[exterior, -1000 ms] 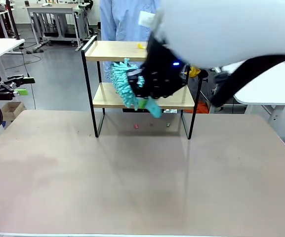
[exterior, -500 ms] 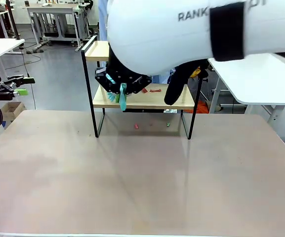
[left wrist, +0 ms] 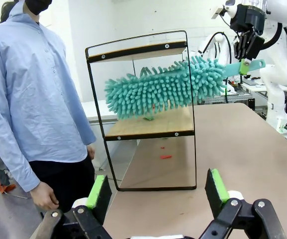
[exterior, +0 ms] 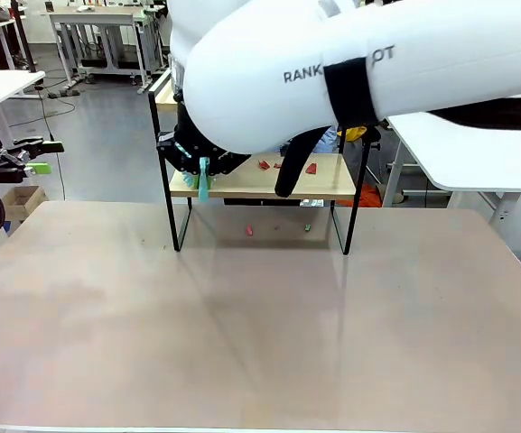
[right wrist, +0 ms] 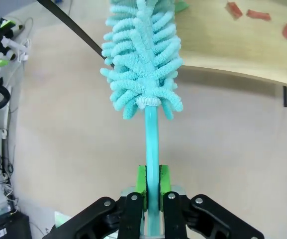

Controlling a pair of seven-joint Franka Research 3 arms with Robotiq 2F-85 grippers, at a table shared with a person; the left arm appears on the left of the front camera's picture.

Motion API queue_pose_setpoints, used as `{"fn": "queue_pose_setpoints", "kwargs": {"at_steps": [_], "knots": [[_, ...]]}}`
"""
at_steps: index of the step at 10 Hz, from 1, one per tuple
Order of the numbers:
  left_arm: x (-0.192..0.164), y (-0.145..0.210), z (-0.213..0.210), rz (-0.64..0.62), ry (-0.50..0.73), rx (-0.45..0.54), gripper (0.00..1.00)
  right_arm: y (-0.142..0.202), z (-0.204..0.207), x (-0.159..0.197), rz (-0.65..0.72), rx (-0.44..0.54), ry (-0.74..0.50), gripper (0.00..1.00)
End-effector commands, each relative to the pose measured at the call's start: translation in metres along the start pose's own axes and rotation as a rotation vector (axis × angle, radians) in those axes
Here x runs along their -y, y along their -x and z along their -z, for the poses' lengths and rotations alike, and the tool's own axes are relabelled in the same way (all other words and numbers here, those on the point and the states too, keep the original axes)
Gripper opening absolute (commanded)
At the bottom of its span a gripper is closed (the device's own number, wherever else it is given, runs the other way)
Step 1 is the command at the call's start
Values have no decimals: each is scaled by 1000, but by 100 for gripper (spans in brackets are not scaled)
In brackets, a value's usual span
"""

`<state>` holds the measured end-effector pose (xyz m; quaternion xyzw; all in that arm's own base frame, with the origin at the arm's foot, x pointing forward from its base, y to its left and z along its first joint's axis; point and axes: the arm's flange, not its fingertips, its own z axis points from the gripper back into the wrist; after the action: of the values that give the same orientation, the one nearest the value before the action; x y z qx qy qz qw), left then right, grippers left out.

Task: Clean the shelf.
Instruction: Clean the specific section of the Shelf indicated by the human with the Duster.

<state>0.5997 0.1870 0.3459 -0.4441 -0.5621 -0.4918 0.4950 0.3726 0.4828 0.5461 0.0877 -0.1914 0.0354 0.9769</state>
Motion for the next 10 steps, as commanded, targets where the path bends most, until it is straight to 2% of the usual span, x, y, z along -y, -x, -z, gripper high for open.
{"fn": "queue_pose_setpoints", "kwargs": {"at_steps": [1, 6, 7, 8, 10], "knots": [[2, -2, 1, 12, 7, -5, 100, -8, 7, -12, 38, 43, -29, 13], [2, -2, 1, 12, 7, -5, 100, -4, 45, -14, -6, -63, 15, 13], [2, -2, 1, 12, 7, -5, 100, 2, 33, -17, -84, -75, -44, 13], [2, -2, 1, 12, 7, -5, 100, -1, 44, -10, -5, -56, 3, 13], [2, -2, 1, 12, 7, -5, 100, -1, 44, -10, -5, -56, 3, 13]]}}
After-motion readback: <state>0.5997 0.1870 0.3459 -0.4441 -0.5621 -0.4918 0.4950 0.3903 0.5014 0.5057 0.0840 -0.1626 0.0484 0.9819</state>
